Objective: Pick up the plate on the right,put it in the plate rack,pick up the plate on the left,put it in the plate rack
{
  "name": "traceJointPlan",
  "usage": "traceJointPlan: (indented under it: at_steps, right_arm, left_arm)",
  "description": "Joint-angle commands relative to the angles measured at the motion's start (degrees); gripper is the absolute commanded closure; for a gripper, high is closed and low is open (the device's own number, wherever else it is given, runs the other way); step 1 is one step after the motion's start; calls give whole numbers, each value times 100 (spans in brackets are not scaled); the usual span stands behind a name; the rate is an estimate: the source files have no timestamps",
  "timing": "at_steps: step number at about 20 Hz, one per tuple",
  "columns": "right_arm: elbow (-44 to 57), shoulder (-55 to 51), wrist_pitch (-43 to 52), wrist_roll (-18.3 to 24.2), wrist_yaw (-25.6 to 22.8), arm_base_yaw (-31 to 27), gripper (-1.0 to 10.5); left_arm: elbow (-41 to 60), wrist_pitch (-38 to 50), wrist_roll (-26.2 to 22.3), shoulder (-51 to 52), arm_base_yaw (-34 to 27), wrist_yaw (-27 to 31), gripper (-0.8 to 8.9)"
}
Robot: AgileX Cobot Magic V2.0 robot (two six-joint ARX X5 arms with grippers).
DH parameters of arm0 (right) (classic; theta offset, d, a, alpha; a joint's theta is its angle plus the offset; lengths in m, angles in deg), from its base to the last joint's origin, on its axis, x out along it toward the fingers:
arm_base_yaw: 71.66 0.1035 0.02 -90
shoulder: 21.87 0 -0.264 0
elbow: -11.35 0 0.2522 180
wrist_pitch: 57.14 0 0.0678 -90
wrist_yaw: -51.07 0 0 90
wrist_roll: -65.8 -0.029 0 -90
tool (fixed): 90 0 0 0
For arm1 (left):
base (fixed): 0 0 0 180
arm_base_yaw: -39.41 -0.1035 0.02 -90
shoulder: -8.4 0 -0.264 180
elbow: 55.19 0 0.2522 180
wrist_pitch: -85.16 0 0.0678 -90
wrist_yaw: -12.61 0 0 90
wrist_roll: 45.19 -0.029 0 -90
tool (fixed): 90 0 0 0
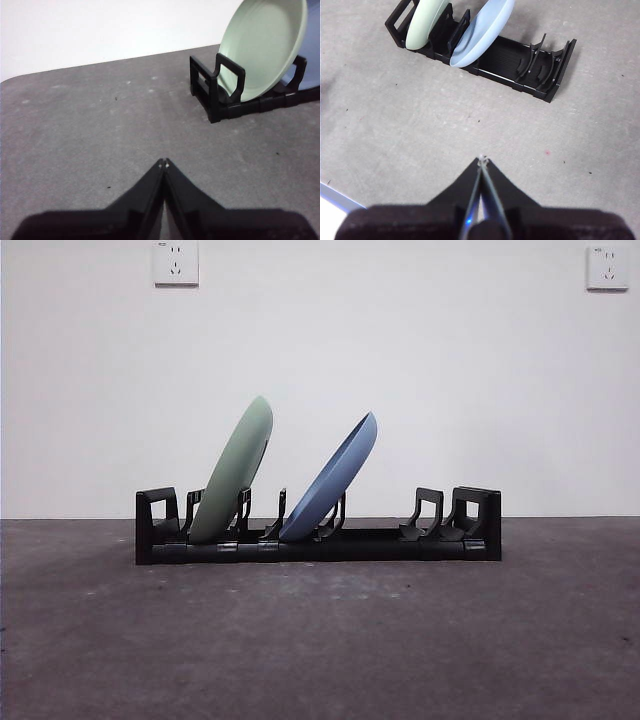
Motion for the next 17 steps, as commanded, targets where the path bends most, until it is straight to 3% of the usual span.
traceJointPlan:
  at_steps: [1,13,15,17]
  right_arm:
    - [44,20,-125,24,-4,4,946]
    - [44,42,-125,52,-7,4,946]
    - [44,-98,70,584,-378,-92,946]
    - [48,-396,662,748,-662,-461,946]
  left_arm:
    - [63,46,372,7,-24,4,817]
    - [63,46,372,-136,-24,20,817]
    - [63,46,372,-164,-24,20,817]
    - [63,46,372,-190,-24,20,817]
